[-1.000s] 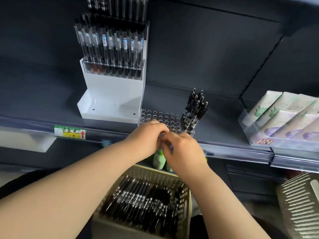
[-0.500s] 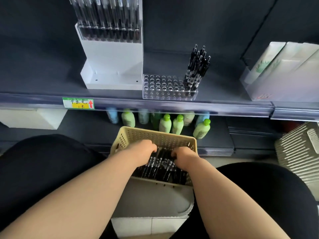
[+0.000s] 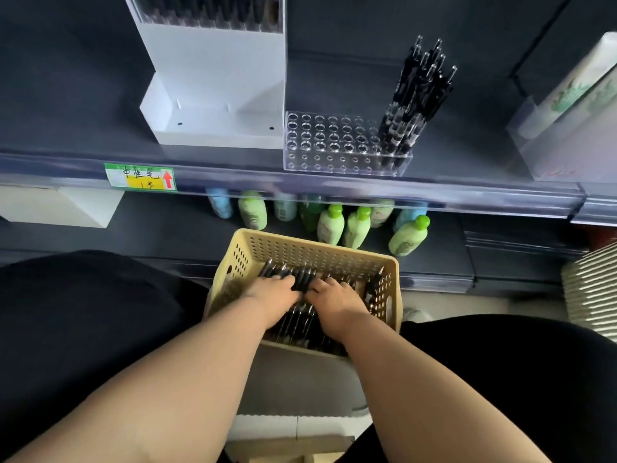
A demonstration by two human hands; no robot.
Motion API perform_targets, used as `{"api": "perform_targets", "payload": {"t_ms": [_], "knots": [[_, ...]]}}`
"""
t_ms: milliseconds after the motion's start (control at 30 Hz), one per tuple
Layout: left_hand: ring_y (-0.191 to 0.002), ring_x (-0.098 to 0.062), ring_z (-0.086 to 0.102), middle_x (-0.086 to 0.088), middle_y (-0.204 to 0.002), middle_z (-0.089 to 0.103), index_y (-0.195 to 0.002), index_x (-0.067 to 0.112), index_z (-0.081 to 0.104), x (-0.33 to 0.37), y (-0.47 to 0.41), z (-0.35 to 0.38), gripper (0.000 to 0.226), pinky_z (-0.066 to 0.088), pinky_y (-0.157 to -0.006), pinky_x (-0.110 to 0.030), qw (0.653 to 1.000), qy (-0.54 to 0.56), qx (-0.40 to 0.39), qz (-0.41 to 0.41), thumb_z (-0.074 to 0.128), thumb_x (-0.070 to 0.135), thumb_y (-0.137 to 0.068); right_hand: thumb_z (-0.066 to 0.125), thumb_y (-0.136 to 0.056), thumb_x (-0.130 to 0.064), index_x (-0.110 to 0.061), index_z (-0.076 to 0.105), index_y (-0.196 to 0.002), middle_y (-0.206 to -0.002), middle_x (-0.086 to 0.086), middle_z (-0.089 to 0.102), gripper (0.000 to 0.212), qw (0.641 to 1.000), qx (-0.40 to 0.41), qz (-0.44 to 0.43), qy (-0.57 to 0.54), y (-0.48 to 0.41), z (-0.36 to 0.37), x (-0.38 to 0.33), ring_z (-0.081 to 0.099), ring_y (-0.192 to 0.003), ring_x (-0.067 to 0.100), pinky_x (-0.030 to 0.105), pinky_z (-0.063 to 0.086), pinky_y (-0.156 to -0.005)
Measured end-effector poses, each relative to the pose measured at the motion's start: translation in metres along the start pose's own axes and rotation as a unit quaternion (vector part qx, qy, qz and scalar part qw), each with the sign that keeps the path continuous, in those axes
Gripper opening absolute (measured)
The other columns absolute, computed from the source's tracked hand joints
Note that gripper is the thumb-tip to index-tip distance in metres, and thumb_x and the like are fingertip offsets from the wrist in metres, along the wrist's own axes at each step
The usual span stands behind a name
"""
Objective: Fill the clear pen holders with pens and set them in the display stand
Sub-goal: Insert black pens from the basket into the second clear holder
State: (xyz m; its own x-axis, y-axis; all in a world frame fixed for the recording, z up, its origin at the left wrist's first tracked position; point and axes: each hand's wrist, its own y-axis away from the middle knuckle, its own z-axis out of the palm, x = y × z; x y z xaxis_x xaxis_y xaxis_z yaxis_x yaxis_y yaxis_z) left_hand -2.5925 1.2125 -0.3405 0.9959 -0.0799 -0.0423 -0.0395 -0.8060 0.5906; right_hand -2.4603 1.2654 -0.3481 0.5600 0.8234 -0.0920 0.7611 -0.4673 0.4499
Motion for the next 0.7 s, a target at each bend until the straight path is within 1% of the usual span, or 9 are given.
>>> {"api": "perform_targets", "payload": {"t_ms": [133,200,267,367,467,567,700], "knots": [[-0.119,-0.03,0.041,-0.007,-0.124,0.038,-0.121,0.024,0.054,-0.004,-0.011,0.008,0.03,0.039,-0.09,-0.04,0.999,-0.017,0.022,0.03,0.047,0.017,-0.093,0.051,-0.087,-0.009,-0.019,0.052,-0.129,-0.133,0.007,0.04,0.043,0.999,-0.021,-0.025,0.026,-0.012,0.004,-0.001,0.036,-0.124,0.027,0.039,0.033,-0.101],[-0.121,-0.029,0.038,-0.006,-0.126,0.036,-0.12,0.026,0.056,-0.007,-0.013,0.009,0.029,0.037,-0.092,-0.04,0.998,-0.038,0.033,0.048,0.047,0.019,-0.093,0.048,-0.091,-0.016,-0.022,0.052,-0.129,-0.133,0.008,0.038,0.039,0.999,-0.013,-0.027,0.038,-0.016,0.001,0.002,0.033,-0.126,0.028,0.04,0.031,-0.101],[-0.122,-0.027,0.035,-0.005,-0.13,0.034,-0.119,0.026,0.057,-0.009,-0.016,0.011,0.029,0.035,-0.093,-0.04,0.995,-0.061,0.042,0.074,0.047,0.02,-0.092,0.046,-0.093,-0.022,-0.023,0.053,-0.128,-0.133,0.008,0.036,0.036,0.998,-0.021,-0.028,0.058,-0.022,0.0,0.003,0.032,-0.126,0.028,0.04,0.03,-0.101],[-0.118,-0.025,0.037,-0.003,-0.129,0.034,-0.113,0.024,0.06,-0.01,-0.017,0.014,0.026,0.034,-0.09,-0.038,0.99,-0.083,0.066,0.096,0.049,0.019,-0.09,0.048,-0.092,-0.024,-0.024,0.05,-0.13,-0.137,0.008,0.034,0.038,0.995,-0.04,-0.027,0.091,-0.031,0.002,-0.001,0.03,-0.127,0.027,0.04,0.029,-0.101],[-0.116,-0.025,0.038,-0.003,-0.127,0.036,-0.108,0.024,0.061,-0.013,-0.014,0.016,0.025,0.033,-0.089,-0.038,0.987,-0.081,0.083,0.11,0.052,0.016,-0.086,0.051,-0.09,-0.027,-0.023,0.046,-0.135,-0.143,0.007,0.03,0.045,0.991,-0.056,-0.031,0.12,-0.037,0.006,-0.005,0.025,-0.132,0.026,0.039,0.025,-0.104],[-0.116,-0.025,0.039,-0.003,-0.126,0.039,-0.107,0.021,0.06,-0.016,-0.009,0.016,0.026,0.034,-0.09,-0.037,0.988,-0.06,0.094,0.109,0.052,0.012,-0.084,0.055,-0.088,-0.028,-0.023,0.049,-0.132,-0.138,0.004,0.038,0.045,0.986,-0.065,-0.041,0.149,-0.039,0.007,-0.007,0.027,-0.13,0.025,0.037,0.025,-0.103],[-0.117,-0.027,0.041,-0.005,-0.126,0.04,-0.115,0.019,0.052,-0.018,-0.003,0.016,0.032,0.035,-0.094,-0.039,0.99,-0.029,0.101,0.092,0.051,0.009,-0.085,0.055,-0.089,-0.028,-0.022,0.05,-0.13,-0.13,0.0,0.048,0.042,0.979,-0.063,-0.059,0.186,-0.04,0.005,-0.008,0.034,-0.125,0.023,0.036,0.026,-0.101]]}}
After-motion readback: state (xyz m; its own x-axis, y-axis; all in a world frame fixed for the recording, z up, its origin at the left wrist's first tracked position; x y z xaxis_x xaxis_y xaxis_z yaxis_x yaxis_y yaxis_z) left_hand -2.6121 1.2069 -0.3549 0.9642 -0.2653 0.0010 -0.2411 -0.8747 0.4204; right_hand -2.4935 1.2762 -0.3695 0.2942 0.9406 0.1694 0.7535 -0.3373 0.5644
